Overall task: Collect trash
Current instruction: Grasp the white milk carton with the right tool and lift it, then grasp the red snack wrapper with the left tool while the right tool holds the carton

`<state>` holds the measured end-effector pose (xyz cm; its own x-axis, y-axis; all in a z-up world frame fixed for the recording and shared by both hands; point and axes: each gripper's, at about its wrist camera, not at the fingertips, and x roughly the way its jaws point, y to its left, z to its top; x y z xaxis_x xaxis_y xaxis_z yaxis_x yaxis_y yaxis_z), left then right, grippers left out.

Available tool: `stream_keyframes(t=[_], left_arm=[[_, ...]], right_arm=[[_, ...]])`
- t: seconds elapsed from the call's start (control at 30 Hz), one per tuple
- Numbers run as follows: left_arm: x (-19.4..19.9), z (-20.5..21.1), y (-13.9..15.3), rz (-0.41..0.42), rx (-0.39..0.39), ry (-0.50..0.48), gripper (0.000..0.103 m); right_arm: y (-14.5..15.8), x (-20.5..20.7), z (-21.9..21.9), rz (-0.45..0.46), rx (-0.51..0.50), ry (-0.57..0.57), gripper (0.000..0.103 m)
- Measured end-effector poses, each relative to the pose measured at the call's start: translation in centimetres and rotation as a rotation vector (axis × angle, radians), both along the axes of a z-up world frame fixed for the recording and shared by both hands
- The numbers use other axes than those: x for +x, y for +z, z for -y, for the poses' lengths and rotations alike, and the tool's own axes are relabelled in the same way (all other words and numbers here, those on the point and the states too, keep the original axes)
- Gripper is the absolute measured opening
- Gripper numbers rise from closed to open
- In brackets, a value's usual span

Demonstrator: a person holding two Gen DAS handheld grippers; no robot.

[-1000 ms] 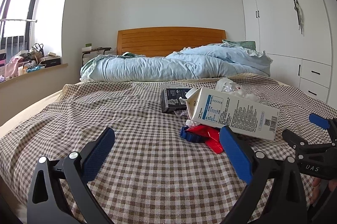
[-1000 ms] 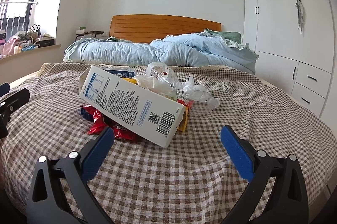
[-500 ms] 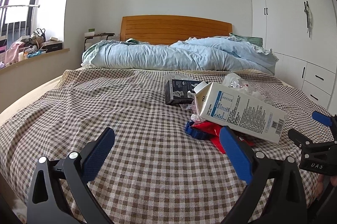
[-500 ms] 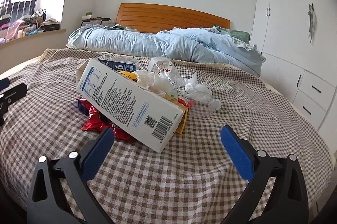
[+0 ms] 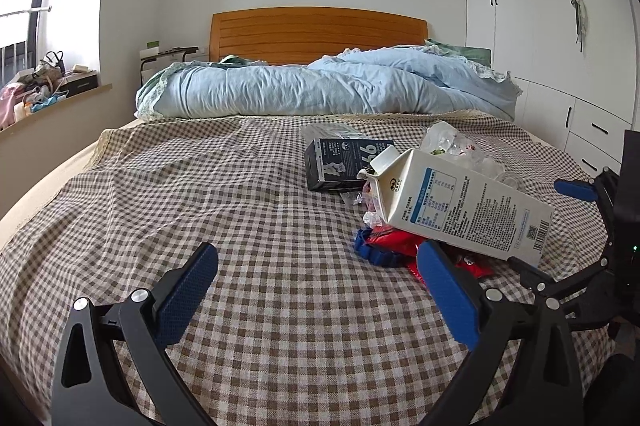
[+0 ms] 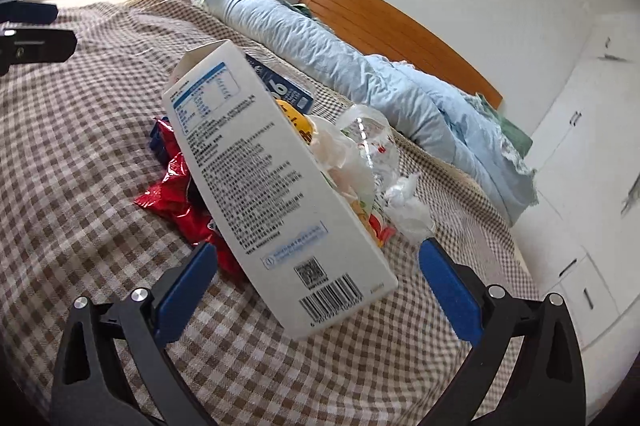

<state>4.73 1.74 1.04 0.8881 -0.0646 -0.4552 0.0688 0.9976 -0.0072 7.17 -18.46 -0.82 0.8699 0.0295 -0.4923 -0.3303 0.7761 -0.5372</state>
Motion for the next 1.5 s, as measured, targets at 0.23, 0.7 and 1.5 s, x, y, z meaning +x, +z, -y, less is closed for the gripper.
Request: stream_keyframes(t=[0.23, 0.7, 1.5], left_arm=[[0.9, -2.6, 0.8, 0.009, -0.03, 0.096, 0.096], [5.0, -5.4, 0.6, -0.045, -0.068, 0.026, 0.096], [8.1, 4.5, -2.6, -0.271, -0.035, -0.26, 0.096]], right_arm=[[1.5, 2.7, -7.9, 0.013, -0.097, 0.12, 0.097], [1.1, 6.8, -10.2, 0.001, -0.123, 0.044, 0.076], [10.7, -1.2, 15.6, 0.126, 0.572, -0.309, 0.072]])
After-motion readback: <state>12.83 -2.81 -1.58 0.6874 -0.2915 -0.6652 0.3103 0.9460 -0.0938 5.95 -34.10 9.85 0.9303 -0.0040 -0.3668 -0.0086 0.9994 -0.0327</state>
